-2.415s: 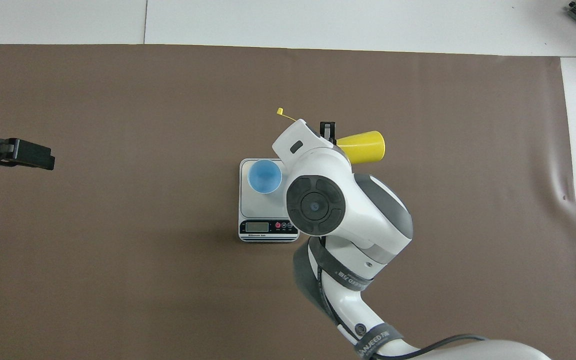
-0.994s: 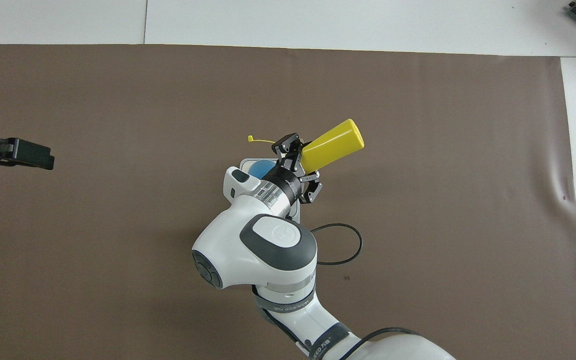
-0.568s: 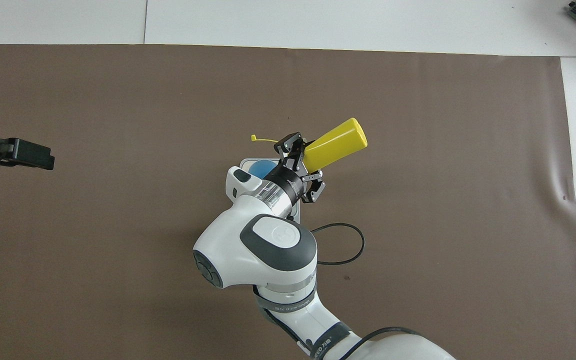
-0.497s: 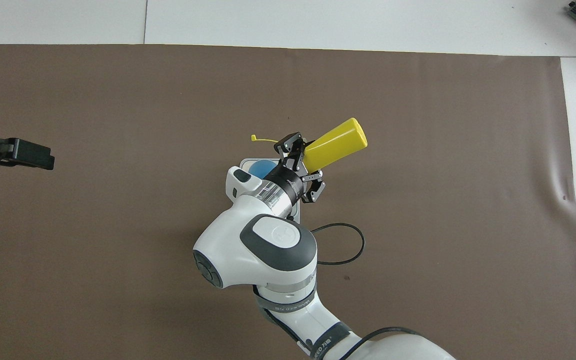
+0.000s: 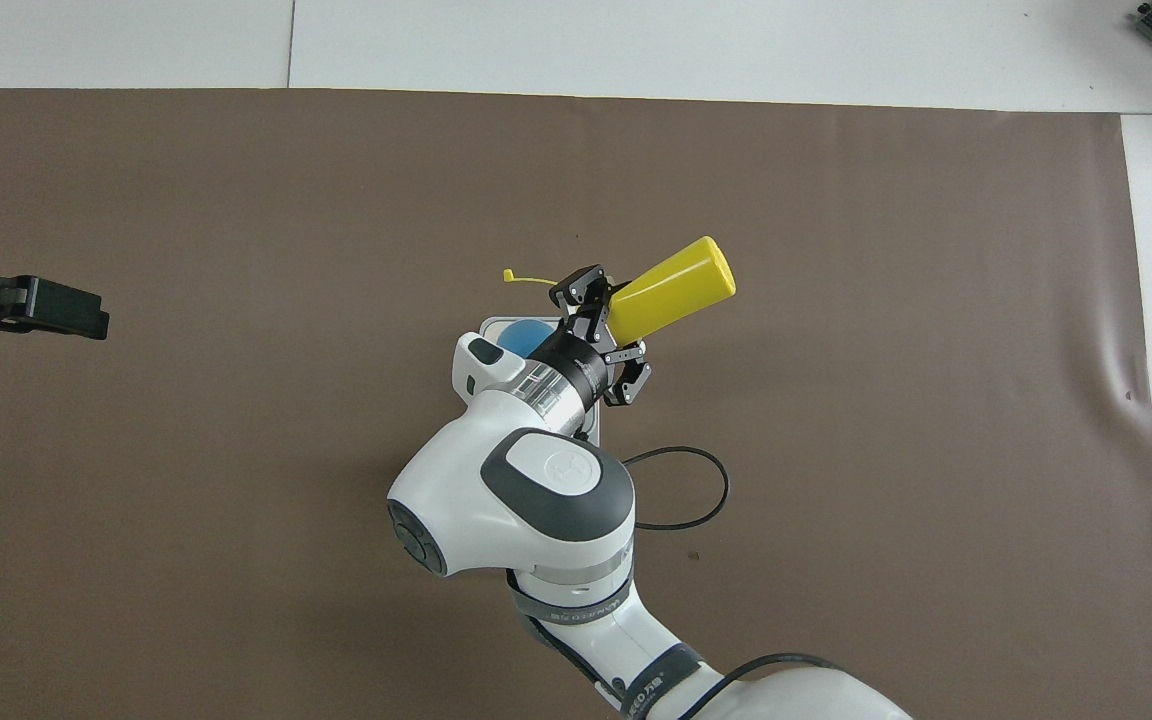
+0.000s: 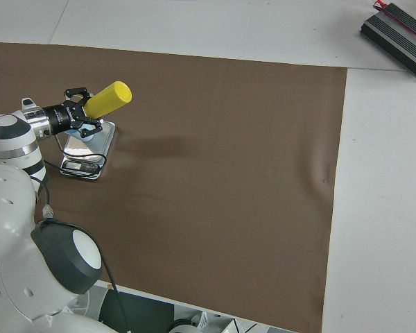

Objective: Pour seasoning into cup on scale with both arms
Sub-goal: 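Tilt the yellow bottle nozzle-down over the blue cup with the right gripper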

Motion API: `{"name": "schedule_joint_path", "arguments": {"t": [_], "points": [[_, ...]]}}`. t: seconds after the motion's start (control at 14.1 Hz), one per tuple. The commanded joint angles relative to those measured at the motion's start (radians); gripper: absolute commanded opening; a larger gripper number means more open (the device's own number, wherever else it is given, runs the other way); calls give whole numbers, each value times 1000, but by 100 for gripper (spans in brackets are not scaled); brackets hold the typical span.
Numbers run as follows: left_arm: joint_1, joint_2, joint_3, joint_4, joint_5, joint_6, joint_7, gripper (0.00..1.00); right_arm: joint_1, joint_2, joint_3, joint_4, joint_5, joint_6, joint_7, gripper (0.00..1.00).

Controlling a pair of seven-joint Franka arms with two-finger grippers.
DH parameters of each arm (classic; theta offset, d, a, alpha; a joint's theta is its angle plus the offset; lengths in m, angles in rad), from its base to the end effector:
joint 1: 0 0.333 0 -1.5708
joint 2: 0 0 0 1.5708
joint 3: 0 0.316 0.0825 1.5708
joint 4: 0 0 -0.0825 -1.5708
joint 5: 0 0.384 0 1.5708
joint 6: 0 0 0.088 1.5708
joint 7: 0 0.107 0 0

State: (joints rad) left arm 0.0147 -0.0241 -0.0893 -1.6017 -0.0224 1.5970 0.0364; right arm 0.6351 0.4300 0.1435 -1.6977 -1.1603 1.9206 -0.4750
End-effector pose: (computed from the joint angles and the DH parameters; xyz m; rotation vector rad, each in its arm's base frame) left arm 0.5478 -0.0439 0.6255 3.1161 -0.1725 0.0295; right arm 0.5238 0.4113 0.3647 1.3409 1.6840 -0.0221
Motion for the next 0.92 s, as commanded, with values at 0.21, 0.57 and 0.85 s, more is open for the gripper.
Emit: {"name": "schedule_joint_path", "arguments": {"t": [0.21,0.57,0.85], "points": [[-12,-20,8,-23,15,17,-9,100,-29,-27,5,4,102,8,47,0],[-12,-20,8,-23,16,18,-10,100,-98,-102,5,1,287,60,44,0],[-12,-20,8,-24,16,14,-6,100,-143,-167,5,1,500,72,46,0]]}}
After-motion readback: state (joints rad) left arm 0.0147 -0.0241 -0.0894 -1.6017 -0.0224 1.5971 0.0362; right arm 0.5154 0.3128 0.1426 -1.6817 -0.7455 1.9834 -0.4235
